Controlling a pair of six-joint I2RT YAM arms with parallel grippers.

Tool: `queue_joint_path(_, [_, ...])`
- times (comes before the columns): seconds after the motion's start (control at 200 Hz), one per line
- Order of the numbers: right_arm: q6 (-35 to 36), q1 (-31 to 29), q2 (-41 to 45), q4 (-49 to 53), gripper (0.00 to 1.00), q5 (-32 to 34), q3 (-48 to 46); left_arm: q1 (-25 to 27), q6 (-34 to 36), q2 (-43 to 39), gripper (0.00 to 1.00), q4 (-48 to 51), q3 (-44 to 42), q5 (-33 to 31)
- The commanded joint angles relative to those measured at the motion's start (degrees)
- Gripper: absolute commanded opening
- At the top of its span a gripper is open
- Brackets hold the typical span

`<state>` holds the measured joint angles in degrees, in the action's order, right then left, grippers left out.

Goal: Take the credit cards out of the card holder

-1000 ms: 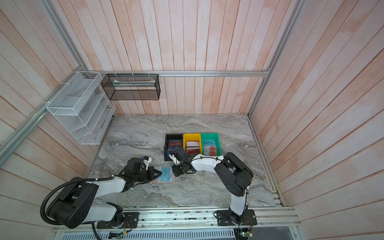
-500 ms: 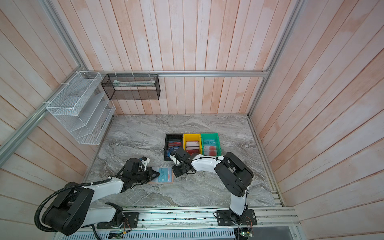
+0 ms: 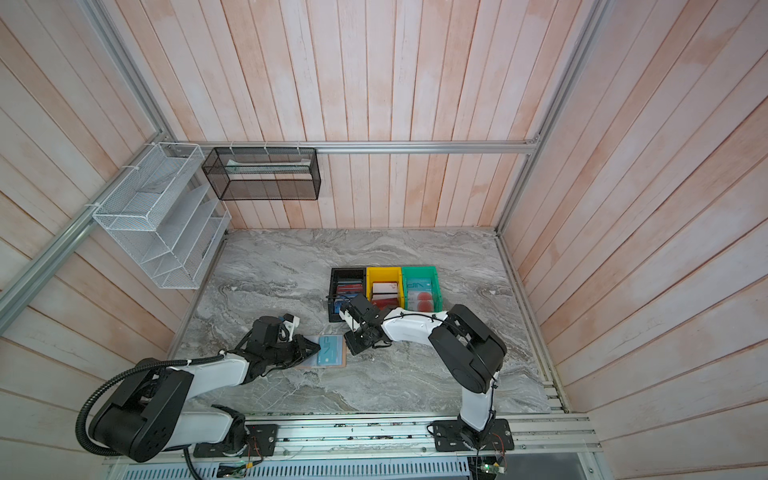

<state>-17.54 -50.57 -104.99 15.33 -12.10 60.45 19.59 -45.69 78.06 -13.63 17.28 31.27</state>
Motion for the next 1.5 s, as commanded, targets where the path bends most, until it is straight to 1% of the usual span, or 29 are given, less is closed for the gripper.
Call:
queue_joint_path(0.0, [0.7, -0.4, -1.0, 4.5, 0.09, 0.0, 0.1, -0.3, -0.6, 1.6, 0.17, -2.0, -1.3, -0.2])
queue_joint_path(0.165, [0.7, -0.4, -0.7, 4.6, 0.09, 0.0, 0.3, -0.2, -1.7, 3.3, 0.15, -5.1, -1.5, 1.5])
queue_joint_path(0.525, [1.1, -3.1, 2.4, 5.5, 0.09, -1.5, 5.1, -0.2, -1.4, 2.6, 0.13, -4.1, -1.9, 1.3])
queue_joint_path(0.675, [1.5, -3.8, 1.3, 5.8, 0.09, -1.8, 6.8, -0.2, -1.4, 2.8, 0.1, -4.2, -1.8, 1.2])
queue_joint_path(0.9, [1.5, -3.8, -1.5, 5.5, 0.09, -2.1, 7.0, -0.2, -1.3, 3.0, 0.04, -4.4, -1.9, 1.2])
queue_joint_path(1.11, [1.4, -3.7, -1.7, 5.8, 0.09, -1.8, 6.7, -0.2, -1.3, 3.2, 0.03, -4.5, -1.9, 1.1])
queue_joint_path(1.31, [1.2, -3.7, -0.2, 6.3, 0.09, -1.1, 6.2, -0.2, -1.4, 2.7, 0.06, -4.2, -2.0, 1.0])
queue_joint_path(1.44, [1.0, -3.7, 1.3, 6.5, 0.09, -0.8, 6.0, -0.2, -1.4, 2.3, 0.18, -3.8, -2.0, 1.0])
queue_joint_path(1.495, [1.1, -3.7, 1.8, 6.6, 0.09, -0.7, 6.1, -0.2, -1.4, 2.0, 0.21, -3.7, -1.9, 1.0])
